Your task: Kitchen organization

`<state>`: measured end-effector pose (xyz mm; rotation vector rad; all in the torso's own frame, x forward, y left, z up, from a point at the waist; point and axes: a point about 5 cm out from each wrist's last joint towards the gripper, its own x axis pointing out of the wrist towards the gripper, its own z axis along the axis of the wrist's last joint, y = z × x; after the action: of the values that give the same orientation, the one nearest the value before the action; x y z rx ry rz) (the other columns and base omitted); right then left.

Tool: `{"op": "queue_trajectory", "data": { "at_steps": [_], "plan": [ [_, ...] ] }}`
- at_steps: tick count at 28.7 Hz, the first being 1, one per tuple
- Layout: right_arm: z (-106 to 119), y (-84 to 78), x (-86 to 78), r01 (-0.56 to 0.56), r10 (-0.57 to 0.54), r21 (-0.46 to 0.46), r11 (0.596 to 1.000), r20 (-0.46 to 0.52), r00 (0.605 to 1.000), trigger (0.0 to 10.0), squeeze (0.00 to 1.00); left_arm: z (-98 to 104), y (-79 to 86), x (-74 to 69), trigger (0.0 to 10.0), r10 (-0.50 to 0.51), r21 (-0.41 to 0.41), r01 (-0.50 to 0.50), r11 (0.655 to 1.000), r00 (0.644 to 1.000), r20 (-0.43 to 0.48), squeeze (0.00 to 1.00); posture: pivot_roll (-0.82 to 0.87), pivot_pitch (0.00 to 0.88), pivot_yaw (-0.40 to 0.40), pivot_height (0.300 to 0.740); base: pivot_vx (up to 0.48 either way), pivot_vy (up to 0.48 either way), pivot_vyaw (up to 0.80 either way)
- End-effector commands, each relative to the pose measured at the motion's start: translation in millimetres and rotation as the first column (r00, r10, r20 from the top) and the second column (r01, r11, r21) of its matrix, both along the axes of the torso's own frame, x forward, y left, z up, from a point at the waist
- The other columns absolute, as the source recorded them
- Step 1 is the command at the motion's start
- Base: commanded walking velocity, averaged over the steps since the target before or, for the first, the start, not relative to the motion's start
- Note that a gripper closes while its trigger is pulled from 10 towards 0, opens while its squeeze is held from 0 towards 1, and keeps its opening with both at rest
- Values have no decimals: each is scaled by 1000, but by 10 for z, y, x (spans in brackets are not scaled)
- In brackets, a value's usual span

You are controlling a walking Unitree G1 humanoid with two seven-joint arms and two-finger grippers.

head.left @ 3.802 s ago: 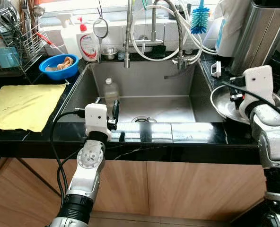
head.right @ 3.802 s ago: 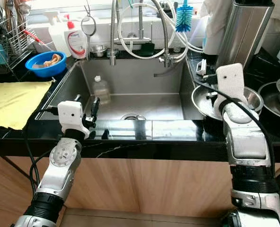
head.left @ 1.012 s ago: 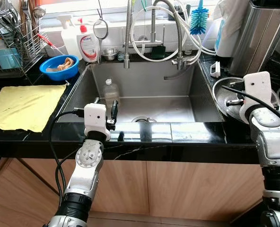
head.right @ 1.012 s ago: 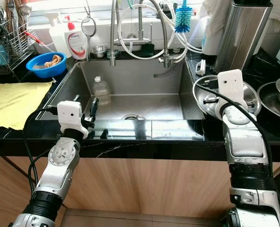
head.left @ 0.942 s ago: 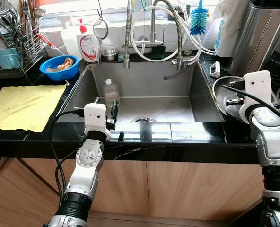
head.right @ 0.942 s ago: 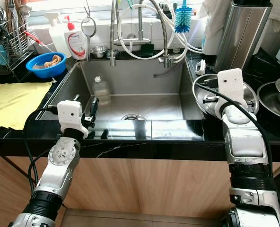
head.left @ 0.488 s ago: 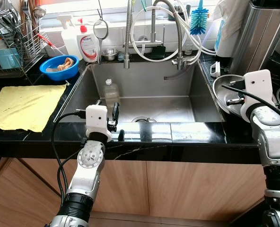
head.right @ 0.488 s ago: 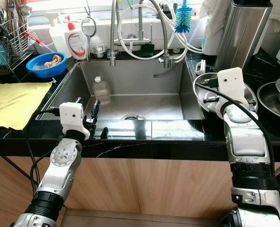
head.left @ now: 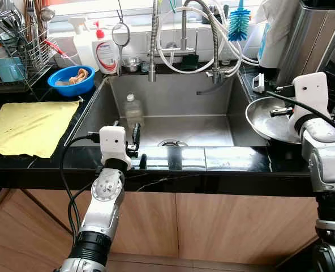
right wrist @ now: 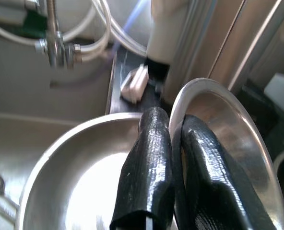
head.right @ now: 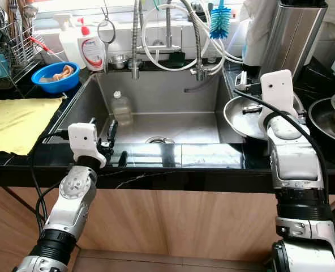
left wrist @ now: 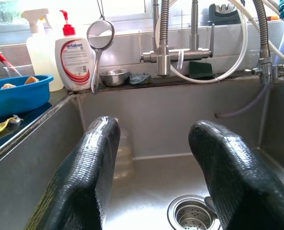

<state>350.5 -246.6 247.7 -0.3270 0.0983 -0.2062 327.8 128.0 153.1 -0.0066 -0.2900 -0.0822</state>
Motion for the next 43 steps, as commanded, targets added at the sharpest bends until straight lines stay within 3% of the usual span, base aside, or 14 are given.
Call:
{"op": "queue_trajectory", "data": {
  "at_steps": [1, 5, 7, 13, 18, 22, 29, 43],
  "plan": [
    [302, 131, 3, -74, 74, -5, 997, 146, 987, 10000, 0, 1, 49, 6, 10000, 17, -10, -17, 1000, 1000, -5, 0, -153, 0, 86, 740, 0, 0, 0],
    [291, 386, 21, -252, 248, 2, 968, 169, 954, 10000, 0, 12, 51, 9, 10000, 22, -15, -22, 1000, 1000, 0, 0, -156, 0, 85, 740, 0, 0, 0],
    [237, 431, 23, -265, 263, -6, 964, 146, 954, 10000, 0, 16, 51, 9, 10000, 23, -14, -23, 1000, 1000, 1, 0, -152, 0, 83, 740, 0, 0, 0],
    [-25, 237, 59, -129, 129, 18, 991, 27, 991, 10000, 0, 17, 71, 5, 10000, 29, -10, -29, 1000, 1000, 3, 0, -145, 0, 81, 740, 0, 0, 0],
    [-57, 213, 54, -117, 116, 38, 992, 20, 993, 10000, 0, 20, 78, 6, 10000, 31, -8, -31, 999, 1000, 4, 0, -146, 0, 81, 740, 0, 0, 0],
    [-189, 136, 58, -69, 71, 51, 996, -41, 997, 10000, 0, 26, 69, 10, 10000, 28, -5, -28, 1000, 1000, 6, 0, -149, 0, 82, 740, 0, 0, 0],
    [-424, -84, 12, 64, -55, 85, 994, -111, 992, 10000, 0, 33, 71, 12, 10000, 21, 8, -22, 1000, 1000, 9, 0, -142, 0, 88, 740, 0, 0, 0],
    [-353, -207, -13, 144, -138, 62, 988, -85, 987, 10000, 0, 37, 61, 19, 10000, 13, 12, -14, 1000, 1000, 7, 0, -146, 0, 93, 740, 0, 0, 0]
  ]
}}
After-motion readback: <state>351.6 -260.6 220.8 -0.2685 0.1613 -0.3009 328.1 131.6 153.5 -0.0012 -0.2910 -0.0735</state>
